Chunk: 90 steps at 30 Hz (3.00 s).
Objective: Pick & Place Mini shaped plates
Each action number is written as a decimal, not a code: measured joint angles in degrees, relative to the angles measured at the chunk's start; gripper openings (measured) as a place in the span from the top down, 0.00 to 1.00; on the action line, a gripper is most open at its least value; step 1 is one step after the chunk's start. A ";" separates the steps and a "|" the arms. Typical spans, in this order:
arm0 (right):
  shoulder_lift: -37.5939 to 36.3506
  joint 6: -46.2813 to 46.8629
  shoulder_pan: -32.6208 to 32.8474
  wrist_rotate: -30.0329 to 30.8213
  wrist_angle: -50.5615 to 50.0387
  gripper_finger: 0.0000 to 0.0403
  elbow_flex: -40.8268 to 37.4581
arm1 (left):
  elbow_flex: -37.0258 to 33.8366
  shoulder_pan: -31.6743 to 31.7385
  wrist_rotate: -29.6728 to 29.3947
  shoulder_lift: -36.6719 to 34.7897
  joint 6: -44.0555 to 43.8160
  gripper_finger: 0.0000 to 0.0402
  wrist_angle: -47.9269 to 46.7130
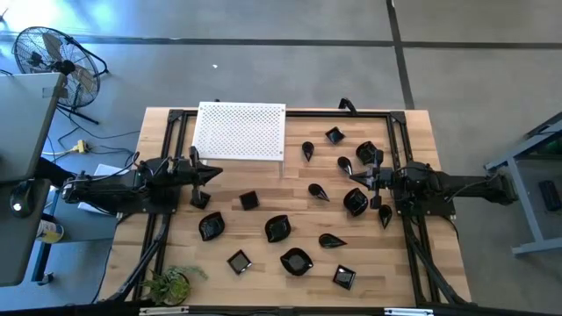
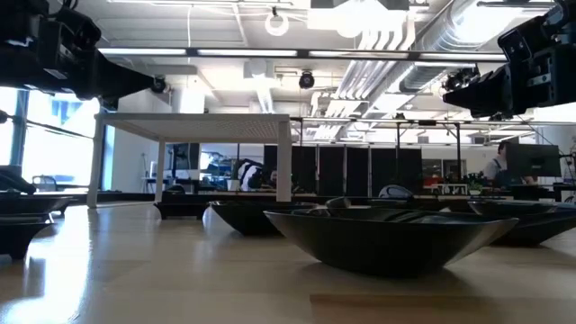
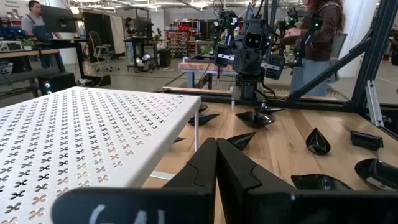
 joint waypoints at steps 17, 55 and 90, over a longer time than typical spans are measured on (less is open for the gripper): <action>-0.04 -5.70 -0.44 10.18 5.02 1.00 -0.03 | 0.00 0.00 -0.99 -0.03 -0.18 1.00 1.28; 38.81 33.17 -12.58 28.79 -1.79 0.99 22.20 | -0.01 0.00 -0.81 -0.02 0.09 1.00 0.48; 96.93 11.23 -49.92 -11.31 -32.25 0.80 63.12 | 0.00 0.00 2.36 0.00 7.56 1.00 -0.15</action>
